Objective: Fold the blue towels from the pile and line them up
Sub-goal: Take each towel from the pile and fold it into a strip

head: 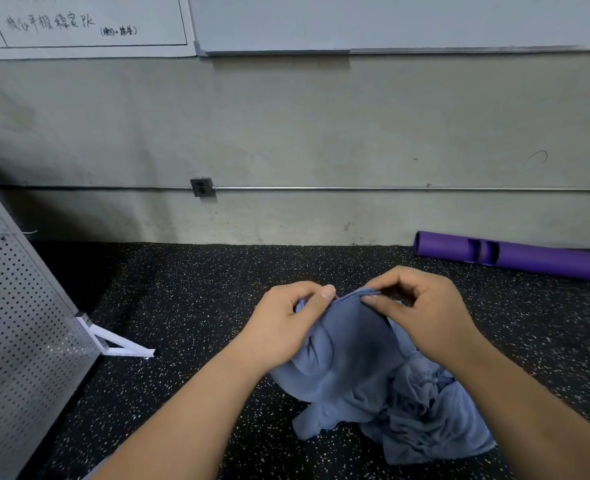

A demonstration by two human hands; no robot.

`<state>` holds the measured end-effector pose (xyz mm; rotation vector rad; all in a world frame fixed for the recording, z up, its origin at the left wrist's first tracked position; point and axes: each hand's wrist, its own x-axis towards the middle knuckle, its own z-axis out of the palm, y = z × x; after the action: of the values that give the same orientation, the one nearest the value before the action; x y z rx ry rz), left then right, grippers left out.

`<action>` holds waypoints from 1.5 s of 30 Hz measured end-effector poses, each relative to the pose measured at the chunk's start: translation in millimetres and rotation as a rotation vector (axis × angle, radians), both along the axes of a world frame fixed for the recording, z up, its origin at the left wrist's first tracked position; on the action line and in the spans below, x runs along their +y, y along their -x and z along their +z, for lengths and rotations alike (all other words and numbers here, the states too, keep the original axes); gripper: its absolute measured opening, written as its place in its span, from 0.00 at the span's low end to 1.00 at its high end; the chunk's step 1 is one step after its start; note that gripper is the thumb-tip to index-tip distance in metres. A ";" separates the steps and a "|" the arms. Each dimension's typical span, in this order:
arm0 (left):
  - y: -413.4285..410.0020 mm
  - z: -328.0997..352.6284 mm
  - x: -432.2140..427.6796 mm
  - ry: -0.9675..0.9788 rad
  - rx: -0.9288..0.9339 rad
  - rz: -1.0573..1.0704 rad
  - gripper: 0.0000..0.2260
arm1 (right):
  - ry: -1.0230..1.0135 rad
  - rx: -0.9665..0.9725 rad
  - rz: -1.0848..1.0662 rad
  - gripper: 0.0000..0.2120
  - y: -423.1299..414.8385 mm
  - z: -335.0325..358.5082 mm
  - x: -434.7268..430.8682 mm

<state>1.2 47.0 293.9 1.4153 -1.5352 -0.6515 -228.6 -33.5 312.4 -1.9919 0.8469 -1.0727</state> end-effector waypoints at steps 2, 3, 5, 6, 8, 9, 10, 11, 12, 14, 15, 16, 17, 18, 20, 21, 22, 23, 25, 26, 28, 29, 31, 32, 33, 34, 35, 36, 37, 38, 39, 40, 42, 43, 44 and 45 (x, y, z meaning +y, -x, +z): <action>2.2 -0.6 -1.5 -0.001 0.004 -0.015 0.11 | 0.033 -0.012 0.016 0.10 -3.3 0.9 2.9; 2.8 -1.2 -2.0 -0.008 0.026 -0.031 0.09 | 0.044 -0.015 0.028 0.10 -5.1 1.1 4.3; 2.8 -1.8 -2.2 -0.027 0.056 -0.068 0.05 | 0.040 -0.004 0.056 0.10 -6.9 2.9 6.6; 2.6 -2.4 -1.9 -0.038 0.062 -0.081 0.04 | 0.044 0.017 0.066 0.10 -6.6 4.0 7.3; 2.0 -2.3 -1.5 -0.045 0.076 -0.073 0.03 | 0.108 0.079 0.062 0.11 -4.8 5.9 7.6; 1.3 -2.4 -1.7 -0.033 0.081 -0.052 0.03 | 0.158 0.105 0.044 0.12 -4.2 6.0 6.9; 0.3 -2.1 -1.9 -0.015 0.088 -0.028 0.03 | 0.206 0.119 0.020 0.13 -3.3 5.7 5.7; -0.5 -1.4 -2.1 0.000 0.096 -0.006 0.03 | 0.245 0.122 -0.007 0.14 -2.8 4.9 4.0; -1.3 -0.5 -2.3 0.016 0.103 0.015 0.03 | 0.275 0.121 -0.031 0.14 -2.4 4.4 2.7; -3.5 0.8 -3.2 0.047 0.106 0.056 0.03 | 0.312 0.116 -0.072 0.14 -3.0 3.1 1.2; -4.6 1.1 -3.5 0.059 0.108 0.070 0.04 | 0.313 0.108 -0.080 0.14 -3.5 2.9 1.0; -5.4 1.3 -3.5 0.065 0.114 0.077 0.03 | 0.299 0.099 -0.075 0.14 -3.9 2.5 0.9; -5.9 1.3 -3.3 0.067 0.122 0.079 0.03 | 0.276 0.092 -0.057 0.14 -4.3 2.2 0.7; -6.3 1.1 -2.9 0.065 0.128 0.077 0.03 | 0.253 0.091 -0.031 0.15 -4.6 1.7 0.6; -6.6 0.4 -2.4 0.056 0.135 0.074 0.03 | 0.229 0.098 0.019 0.14 -5.7 -0.1 0.7; -6.7 -0.1 -2.6 0.051 0.138 0.072 0.03 | 0.220 0.099 0.032 0.13 -6.3 -0.7 0.6; -7.2 -0.5 -2.9 0.048 0.137 0.070 0.04 | 0.201 0.095 0.038 0.12 -6.6 -0.6 1.0; -8.0 -1.2 -3.3 0.046 0.130 0.069 0.04 | 0.177 0.088 0.042 0.11 -7.1 0.0 1.6; -9.3 -2.0 -3.3 0.046 0.119 0.059 0.05 | 0.131 0.080 0.052 0.10 -7.7 1.1 3.0; -9.5 -2.1 -2.9 0.043 0.116 0.050 0.05 | 0.113 0.085 0.061 0.10 -7.8 1.3 3.6; -8.8 -2.0 -2.2 0.040 0.115 0.035 0.05 | 0.090 0.100 0.086 0.11 -8.1 1.4 4.5; -8.1 -2.0 -2.1 0.042 0.115 0.029 0.05 | 0.085 0.111 0.102 0.12 -8.1 1.3 5.3; -7.2 -2.5 -2.2 0.043 0.104 0.021 0.05 | 0.083 0.138 0.121 0.15 -7.8 1.0 6.5; -7.0 -2.8 -2.3 0.045 0.093 0.019 0.05 | 0.068 0.145 0.121 0.16 -8.0 0.6 6.9; -7.0 -3.5 -2.7 0.048 0.082 0.018 0.05 | 0.042 0.144 0.119 0.16 -8.3 -0.1 7.0; -7.0 -3.8 -2.8 0.052 0.073 0.019 0.05 | 0.009 0.137 0.118 0.16 -8.8 -0.6 7.0; -7.1 -4.1 -3.0 0.058 0.062 0.021 0.05 | -0.024 0.133 0.114 0.16 -9.5 -1.5 6.3; -7.0 -4.1 -3.1 0.062 0.052 0.021 0.05 | -0.043 0.137 0.105 0.15 -10.1 -1.8 5.8; -6.4 -3.7 -3.1 0.064 0.042 0.020 0.04 | -0.040 0.152 0.087 0.13 -10.5 -1.8 4.8; -5.8 -3.3 -2.7 0.063 0.030 0.017 0.04 | -0.029 0.167 0.075 0.12 -10.9 -1.2 4.5; -4.8 -3.0 -2.5 0.061 0.012 0.014 0.04 | -0.024 0.170 0.077 0.12 -11.2 -0.2 4.7; -3.8 -2.6 -1.9 0.060 -0.009 0.009 0.04 | -0.033 0.167 0.086 0.11 -11.3 0.8 4.8; -2.6 -2.7 -1.2 0.061 -0.044 -0.003 0.04 | -0.079 0.176 0.101 0.08 -11.4 1.5 4.0; -2.3 -2.9 -1.0 0.061 -0.051 -0.009 0.04 | -0.094 0.200 0.104 0.07 -11.1 0.8 3.6; -2.3 -3.0 -0.8 0.061 -0.058 -0.014 0.04 | -0.090 0.235 0.098 0.07 -10.7 -0.6 2.8; -2.5 -3.1 -0.9 0.063 -0.070 -0.017 0.04 | -0.075 0.271 0.077 0.08 -10.1 -2.9 1.2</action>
<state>3.7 46.1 290.9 1.3916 -1.6101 -0.5644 -218.5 -32.4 309.5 -2.1174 0.9262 -0.7268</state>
